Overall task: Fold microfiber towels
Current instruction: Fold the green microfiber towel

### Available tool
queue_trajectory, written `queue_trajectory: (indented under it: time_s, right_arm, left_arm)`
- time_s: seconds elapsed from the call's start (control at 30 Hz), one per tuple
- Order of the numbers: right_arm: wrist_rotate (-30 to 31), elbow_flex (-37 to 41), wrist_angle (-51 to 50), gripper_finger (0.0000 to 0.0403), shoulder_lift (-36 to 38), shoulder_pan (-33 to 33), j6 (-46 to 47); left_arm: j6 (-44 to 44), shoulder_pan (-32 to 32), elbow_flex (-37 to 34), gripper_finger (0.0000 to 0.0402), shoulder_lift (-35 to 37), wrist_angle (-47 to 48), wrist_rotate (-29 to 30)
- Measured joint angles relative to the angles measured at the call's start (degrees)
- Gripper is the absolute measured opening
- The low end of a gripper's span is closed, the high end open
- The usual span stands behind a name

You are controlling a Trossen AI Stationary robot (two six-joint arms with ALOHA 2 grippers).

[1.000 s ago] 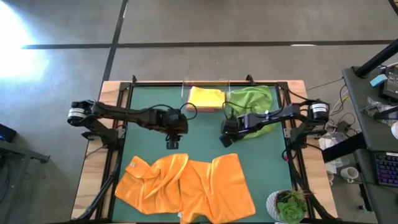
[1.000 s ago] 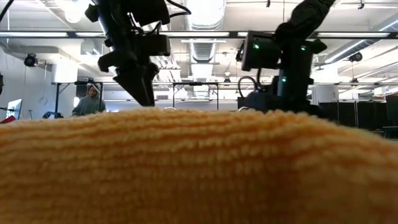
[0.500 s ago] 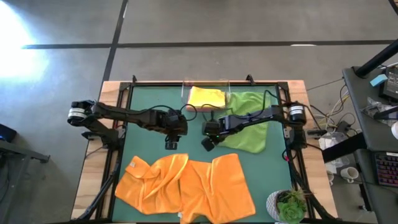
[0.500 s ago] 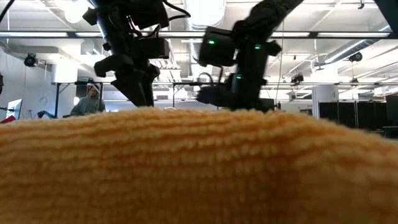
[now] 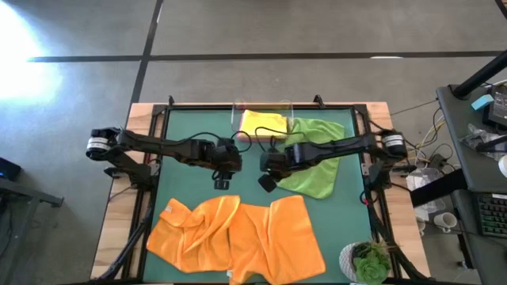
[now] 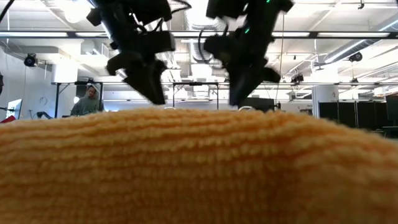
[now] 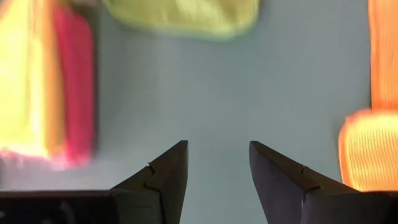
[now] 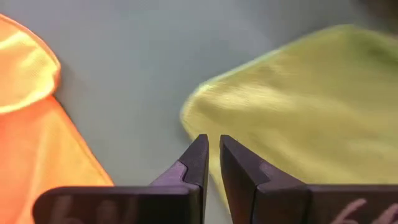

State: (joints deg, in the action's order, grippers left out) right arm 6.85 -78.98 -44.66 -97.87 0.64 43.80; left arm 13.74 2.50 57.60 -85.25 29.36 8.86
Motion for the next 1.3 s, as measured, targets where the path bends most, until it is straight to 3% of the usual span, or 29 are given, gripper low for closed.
queue_trajectory:
  time_s: [0.13, 0.33, 0.53, 0.73, 0.93, 1.3]
  right_arm:
    - [6.64, 0.51, -6.05, 0.0033, 5.19, 1.93, 1.99]
    - [9.78, 3.94, -9.14, 0.0033, 12.87, 3.87, 5.62]
    - [9.73, 10.78, -9.1, 0.0033, 20.2, 5.08, 5.98]
    - [8.56, 19.43, -7.3, 0.0033, 27.75, 5.63, 6.17]
    - [6.48, 26.71, -2.17, 0.0033, 33.95, 5.65, 6.42]
    - [6.24, 31.8, -0.66, 0.0033, 37.45, 5.62, 6.61]
  left_arm:
    - [3.56, 0.0, 0.0, 0.0155, -0.24, -10.67, -1.45]
    - [5.23, -0.07, 0.09, 0.0155, -3.01, -25.88, -2.9]
    - [8.21, -0.19, 0.2, 0.0155, -6.73, -28.24, -3.74]
    - [9.19, -0.58, 0.2, 0.0155, -11.75, -31.84, -9.57]
    - [9.11, -0.98, 1.12, 0.0155, -17.12, -36.9, -9.81]
    - [9.11, -1.18, 2.82, 0.0155, -24.11, -38.42, -9.79]
